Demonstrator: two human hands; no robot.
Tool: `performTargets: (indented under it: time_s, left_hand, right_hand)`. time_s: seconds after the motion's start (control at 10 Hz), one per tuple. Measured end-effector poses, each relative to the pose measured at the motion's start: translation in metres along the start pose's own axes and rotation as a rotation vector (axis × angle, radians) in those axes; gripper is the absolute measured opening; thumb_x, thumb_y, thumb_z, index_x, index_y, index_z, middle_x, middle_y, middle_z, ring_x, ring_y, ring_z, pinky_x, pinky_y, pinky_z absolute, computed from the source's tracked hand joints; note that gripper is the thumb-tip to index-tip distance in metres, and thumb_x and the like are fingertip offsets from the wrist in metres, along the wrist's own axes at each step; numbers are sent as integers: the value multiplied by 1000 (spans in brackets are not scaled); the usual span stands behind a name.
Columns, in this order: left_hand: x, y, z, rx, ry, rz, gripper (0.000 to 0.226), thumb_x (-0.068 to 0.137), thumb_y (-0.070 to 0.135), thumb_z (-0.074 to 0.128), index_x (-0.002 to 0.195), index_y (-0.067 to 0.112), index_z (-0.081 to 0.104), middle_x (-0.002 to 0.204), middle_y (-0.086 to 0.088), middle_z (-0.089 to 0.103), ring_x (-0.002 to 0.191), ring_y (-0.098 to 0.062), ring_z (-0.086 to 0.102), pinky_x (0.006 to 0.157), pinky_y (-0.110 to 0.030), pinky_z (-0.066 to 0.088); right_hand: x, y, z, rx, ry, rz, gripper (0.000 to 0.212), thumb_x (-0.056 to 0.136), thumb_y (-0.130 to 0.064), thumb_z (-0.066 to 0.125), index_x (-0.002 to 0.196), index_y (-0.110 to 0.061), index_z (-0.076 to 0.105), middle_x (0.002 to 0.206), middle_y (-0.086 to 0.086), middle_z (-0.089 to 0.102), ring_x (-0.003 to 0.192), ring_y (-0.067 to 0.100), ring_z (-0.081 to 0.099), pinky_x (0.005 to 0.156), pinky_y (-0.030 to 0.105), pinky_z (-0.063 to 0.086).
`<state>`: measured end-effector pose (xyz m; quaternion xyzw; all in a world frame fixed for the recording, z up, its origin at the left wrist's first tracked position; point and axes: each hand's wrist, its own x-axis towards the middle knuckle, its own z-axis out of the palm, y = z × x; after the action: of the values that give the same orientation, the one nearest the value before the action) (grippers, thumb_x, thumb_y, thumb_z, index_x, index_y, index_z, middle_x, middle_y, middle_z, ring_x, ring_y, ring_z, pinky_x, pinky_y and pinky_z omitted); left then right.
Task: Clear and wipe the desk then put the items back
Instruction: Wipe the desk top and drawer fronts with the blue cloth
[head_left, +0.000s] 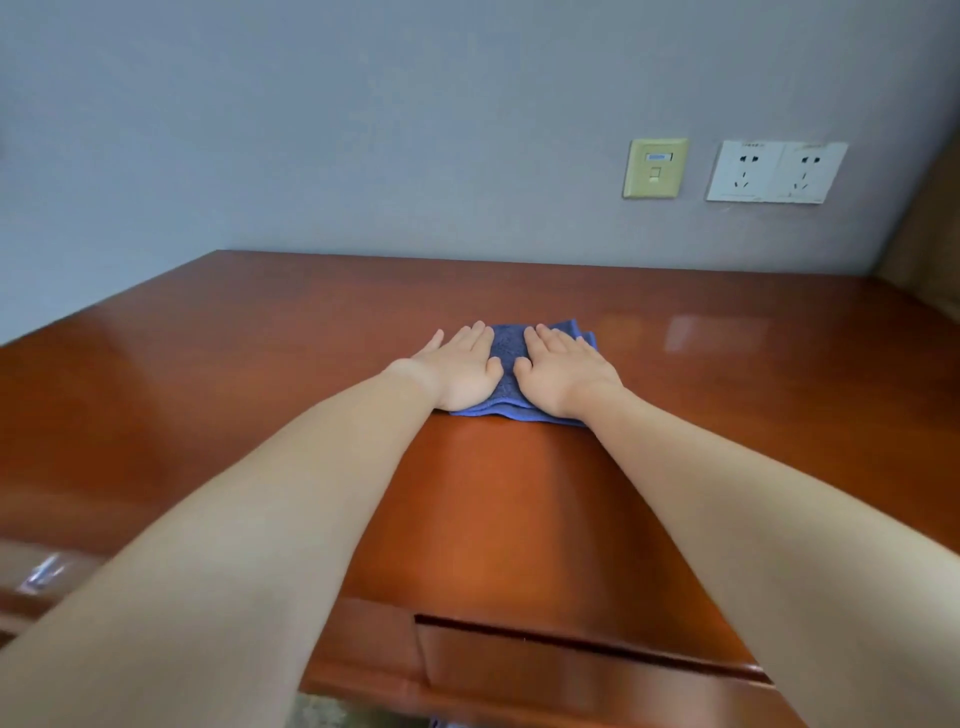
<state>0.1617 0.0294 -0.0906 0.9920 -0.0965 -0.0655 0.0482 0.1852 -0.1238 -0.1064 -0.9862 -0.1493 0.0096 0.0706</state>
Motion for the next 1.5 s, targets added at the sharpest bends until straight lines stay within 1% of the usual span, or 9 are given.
performTargets:
  time_s: [0.4, 0.8, 1.1, 1.5]
  left_hand:
    - [-114, 12, 14, 0, -14, -34, 57, 105, 33, 11, 155, 10, -6, 163, -3, -11, 149, -14, -9, 121, -38, -8]
    - [-186, 27, 26, -9, -18, -60, 57, 104, 33, 10, 155, 11, -6, 163, -2, -12, 149, -12, -10, 121, -38, -9]
    - [-206, 29, 28, -4, -28, -64, 58, 104, 35, 10, 155, 11, -8, 162, -1, -13, 149, -12, -11, 121, -39, -10]
    - [-191, 19, 24, 44, -30, -50, 59, 103, 37, 9, 155, 13, -9, 162, 2, -14, 148, -9, -11, 119, -42, -14]
  right_hand:
    - [-100, -42, 7, 0, -7, -41, 61, 101, -40, 14, 156, -15, 5, 163, 2, 0, 150, 17, -1, 122, 37, -1]
    - [-170, -62, 10, 14, -8, -63, 60, 102, -40, 14, 156, -16, 4, 163, 0, 0, 150, 16, -2, 122, 36, -1]
    - [-190, -68, 13, 17, 8, -84, 60, 102, -40, 15, 156, -15, 5, 163, 1, 1, 150, 16, -1, 122, 36, -1]
    - [-174, -67, 10, 4, -20, -101, 60, 102, -40, 15, 156, -15, 2, 163, 1, -4, 150, 15, -5, 122, 35, -3]
